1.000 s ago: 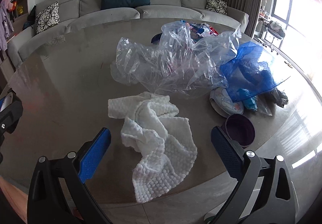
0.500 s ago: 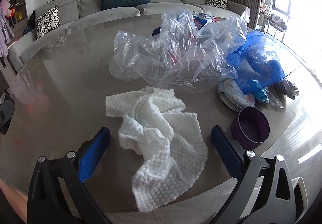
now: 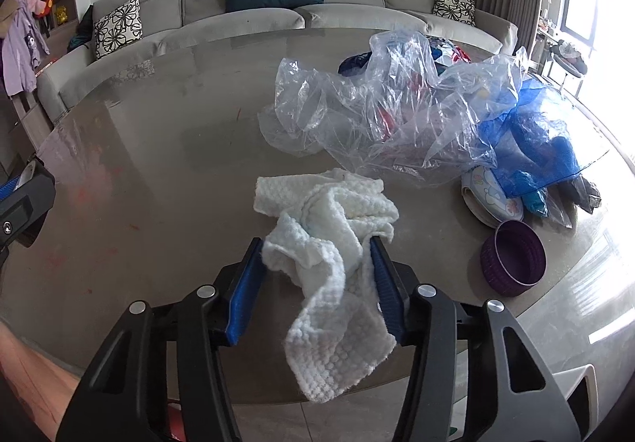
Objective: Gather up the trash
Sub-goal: 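Grasp the white towel with the right gripper and lift it, then carry the tape roll and towel over the white trash bin with both tools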
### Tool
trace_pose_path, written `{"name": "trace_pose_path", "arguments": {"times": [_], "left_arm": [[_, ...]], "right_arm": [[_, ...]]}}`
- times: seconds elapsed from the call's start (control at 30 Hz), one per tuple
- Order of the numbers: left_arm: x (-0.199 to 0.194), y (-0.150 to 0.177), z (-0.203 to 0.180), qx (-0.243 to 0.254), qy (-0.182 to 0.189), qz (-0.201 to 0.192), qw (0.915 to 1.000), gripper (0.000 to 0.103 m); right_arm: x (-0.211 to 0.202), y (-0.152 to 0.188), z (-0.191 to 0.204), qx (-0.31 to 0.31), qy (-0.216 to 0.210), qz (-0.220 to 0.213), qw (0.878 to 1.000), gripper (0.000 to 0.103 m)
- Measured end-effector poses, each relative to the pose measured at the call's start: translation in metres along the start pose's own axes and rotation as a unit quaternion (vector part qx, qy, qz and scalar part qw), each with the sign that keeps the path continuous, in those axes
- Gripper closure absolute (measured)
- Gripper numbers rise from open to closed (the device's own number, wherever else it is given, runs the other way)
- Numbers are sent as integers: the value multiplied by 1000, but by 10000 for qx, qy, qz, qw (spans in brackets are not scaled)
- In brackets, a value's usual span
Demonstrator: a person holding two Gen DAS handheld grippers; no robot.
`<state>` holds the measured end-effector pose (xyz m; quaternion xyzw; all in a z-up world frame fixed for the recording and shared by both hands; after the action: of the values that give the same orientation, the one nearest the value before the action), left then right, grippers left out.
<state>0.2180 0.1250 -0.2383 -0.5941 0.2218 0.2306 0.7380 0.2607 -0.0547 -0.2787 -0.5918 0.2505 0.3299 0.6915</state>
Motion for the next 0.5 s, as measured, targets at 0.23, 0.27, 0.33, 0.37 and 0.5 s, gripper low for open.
{"name": "trace_pose_path", "arguments": {"times": [0.23,0.27,0.33,0.37,0.5], "left_arm": [[-3,-2,3,-42,-2,-45,10000,54],[-4,-2,3,-43,3,-64,10000,54],[-6,-3,3,-30,-12,-100,9999,54],[-7,-4,2,-23,-8,-113,9999,54],[-11,-6,-1,3,20,-175,9998,54]], "right_arm": [[-10,-1,25,-225,101,-9,9997,91],[-17,-3,26,-253,41,-92,9996,91],[-35,-7,27,-285,-9,-287,9992,92],[-45,-10,27,-288,-48,-371,9989,92],[-82,-20,19,-252,-35,-707,9972,92]]}}
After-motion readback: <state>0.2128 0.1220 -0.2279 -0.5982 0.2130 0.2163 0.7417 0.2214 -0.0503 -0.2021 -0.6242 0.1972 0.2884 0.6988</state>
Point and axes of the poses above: each gripper's, at about its wrist camera, not at the fingertips, and x roughly the way its jaws point, z to its left, y to its underside, the point moved 2 cm from there along x, roughly the way its jaws point, and after that the axes turned 15 degrees about x, right-handed, at the moved point
